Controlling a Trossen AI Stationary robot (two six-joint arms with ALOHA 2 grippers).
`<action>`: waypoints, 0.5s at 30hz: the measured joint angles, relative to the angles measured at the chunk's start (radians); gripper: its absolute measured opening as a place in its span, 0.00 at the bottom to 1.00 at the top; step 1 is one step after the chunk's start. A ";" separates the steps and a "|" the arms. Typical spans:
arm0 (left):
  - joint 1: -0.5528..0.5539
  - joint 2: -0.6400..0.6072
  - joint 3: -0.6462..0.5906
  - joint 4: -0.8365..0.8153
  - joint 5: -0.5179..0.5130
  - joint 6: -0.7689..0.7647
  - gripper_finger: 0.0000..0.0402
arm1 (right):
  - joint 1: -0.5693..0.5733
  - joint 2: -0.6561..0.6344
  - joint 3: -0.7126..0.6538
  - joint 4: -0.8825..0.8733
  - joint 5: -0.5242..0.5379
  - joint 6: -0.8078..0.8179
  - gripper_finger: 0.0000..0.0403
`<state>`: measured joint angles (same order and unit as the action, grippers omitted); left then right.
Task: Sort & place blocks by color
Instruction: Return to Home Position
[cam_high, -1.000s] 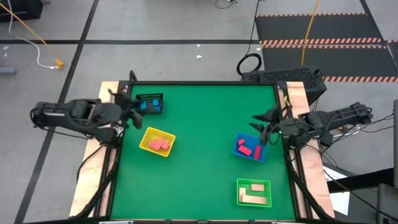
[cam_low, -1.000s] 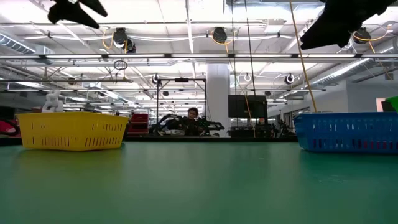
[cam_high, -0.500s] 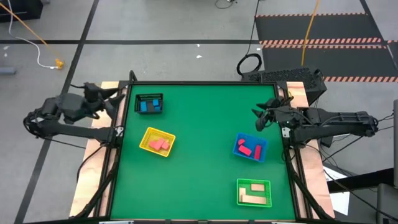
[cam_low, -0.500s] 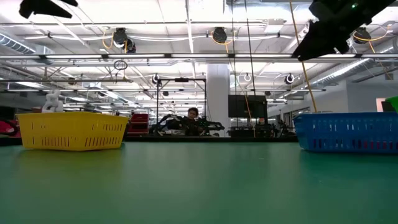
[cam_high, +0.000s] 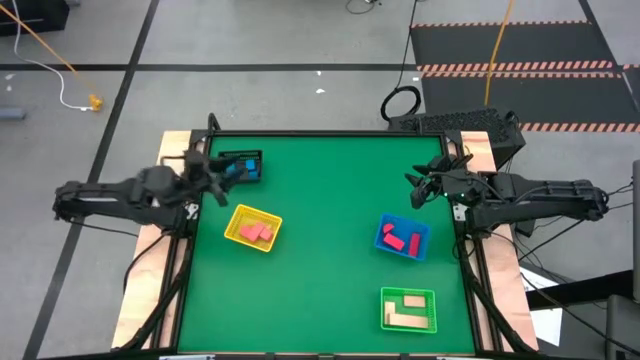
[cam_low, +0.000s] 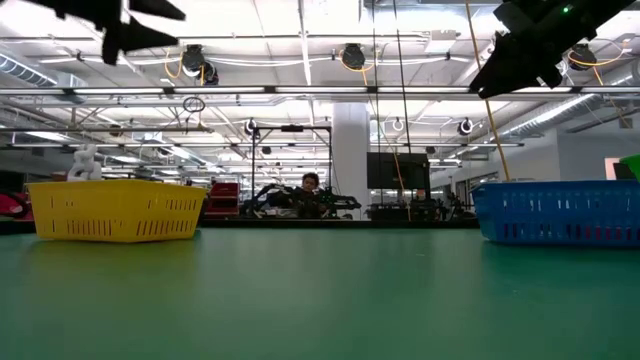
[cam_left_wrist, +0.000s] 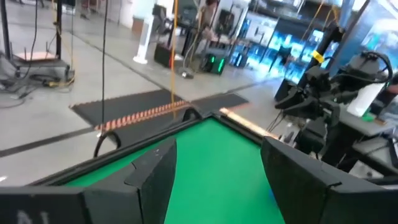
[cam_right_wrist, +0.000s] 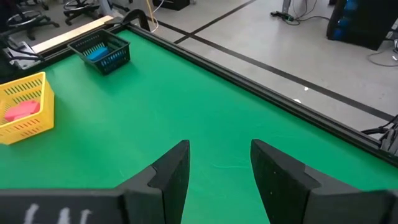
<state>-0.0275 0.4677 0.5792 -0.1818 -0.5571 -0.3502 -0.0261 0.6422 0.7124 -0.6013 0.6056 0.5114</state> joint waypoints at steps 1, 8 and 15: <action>0.000 0.010 -0.039 0.066 0.000 0.003 0.58 | 0.000 0.000 0.000 0.000 0.000 0.000 0.40; 0.001 0.035 -0.266 0.382 -0.001 -0.039 0.58 | 0.000 -0.001 -0.026 0.053 0.001 -0.003 0.40; 0.001 0.035 -0.376 0.491 -0.001 -0.097 0.58 | 0.000 -0.007 -0.244 0.428 -0.006 -0.081 0.40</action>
<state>-0.0265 0.5030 0.2035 0.3091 -0.5583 -0.4477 -0.0261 0.6350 0.4689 -0.1730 0.5998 0.4302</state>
